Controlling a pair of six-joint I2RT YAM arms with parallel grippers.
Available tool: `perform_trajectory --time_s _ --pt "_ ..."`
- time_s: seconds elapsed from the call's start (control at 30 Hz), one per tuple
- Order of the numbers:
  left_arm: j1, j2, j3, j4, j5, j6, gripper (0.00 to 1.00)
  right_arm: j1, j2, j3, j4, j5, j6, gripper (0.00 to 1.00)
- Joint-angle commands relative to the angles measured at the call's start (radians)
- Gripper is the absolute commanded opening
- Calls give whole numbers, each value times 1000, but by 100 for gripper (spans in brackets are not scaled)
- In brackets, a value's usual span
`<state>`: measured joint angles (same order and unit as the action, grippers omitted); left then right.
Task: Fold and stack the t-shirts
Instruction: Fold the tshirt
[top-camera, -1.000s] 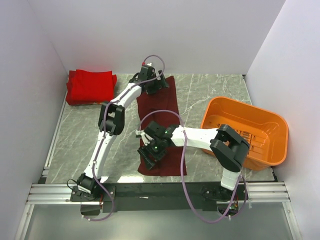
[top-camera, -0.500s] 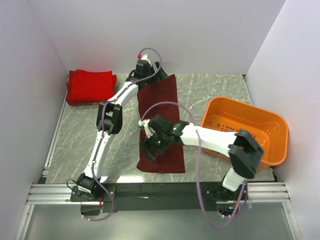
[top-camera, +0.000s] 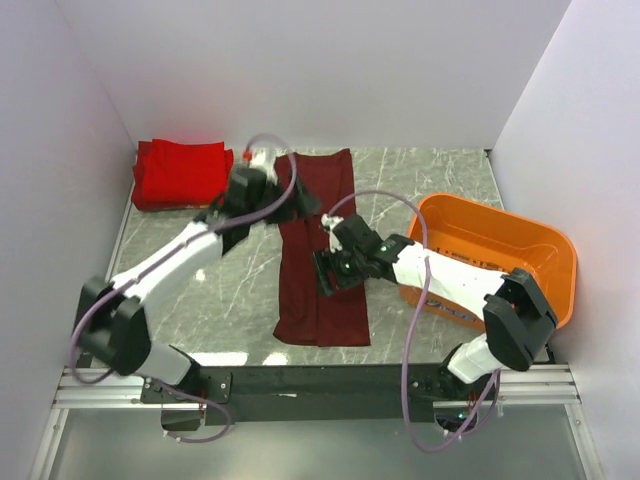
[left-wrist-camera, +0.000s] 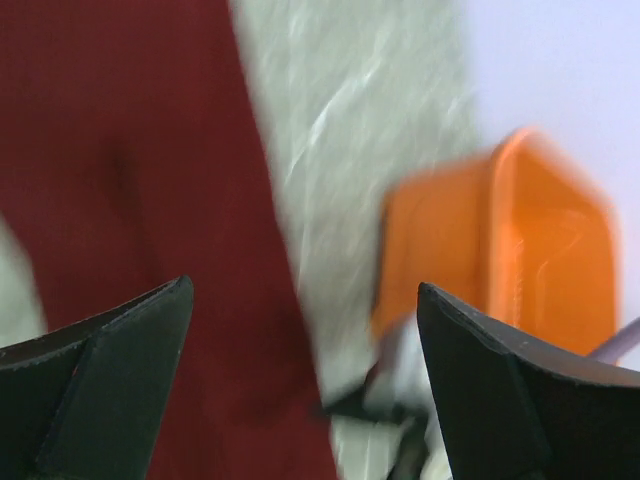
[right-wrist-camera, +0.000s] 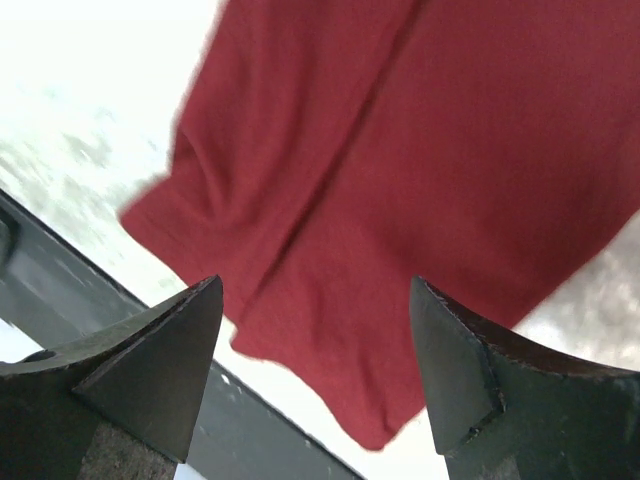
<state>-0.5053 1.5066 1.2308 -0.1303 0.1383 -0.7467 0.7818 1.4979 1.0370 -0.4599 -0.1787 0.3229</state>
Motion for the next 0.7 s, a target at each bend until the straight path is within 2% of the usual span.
perform_trajectory --time_s 0.0,0.1,0.13,0.23,0.4,0.47,0.6,0.67 --pt "-25 -122 -213 -145 -104 -147 99 10 -80 -69 -33 5 28 81" --pt "-87 -262 -407 -202 -172 -239 99 36 -123 -123 -46 22 28 81" --pt "-99 -351 -501 -212 -161 -262 99 49 -133 -135 -48 36 39 81" --pt "-111 -484 -646 -253 -103 -351 99 65 -159 -186 -36 50 86 81" --pt "-130 -633 -772 -276 -31 -404 99 65 -203 -256 -31 70 156 81" --pt "-130 -643 -807 -261 4 -396 97 63 -217 -270 -25 76 165 81" --pt "-130 -577 -829 -250 20 -373 82 63 -228 -288 -45 107 199 81" --pt "-130 -548 -835 -246 17 -356 82 65 -231 -292 -43 108 208 81"
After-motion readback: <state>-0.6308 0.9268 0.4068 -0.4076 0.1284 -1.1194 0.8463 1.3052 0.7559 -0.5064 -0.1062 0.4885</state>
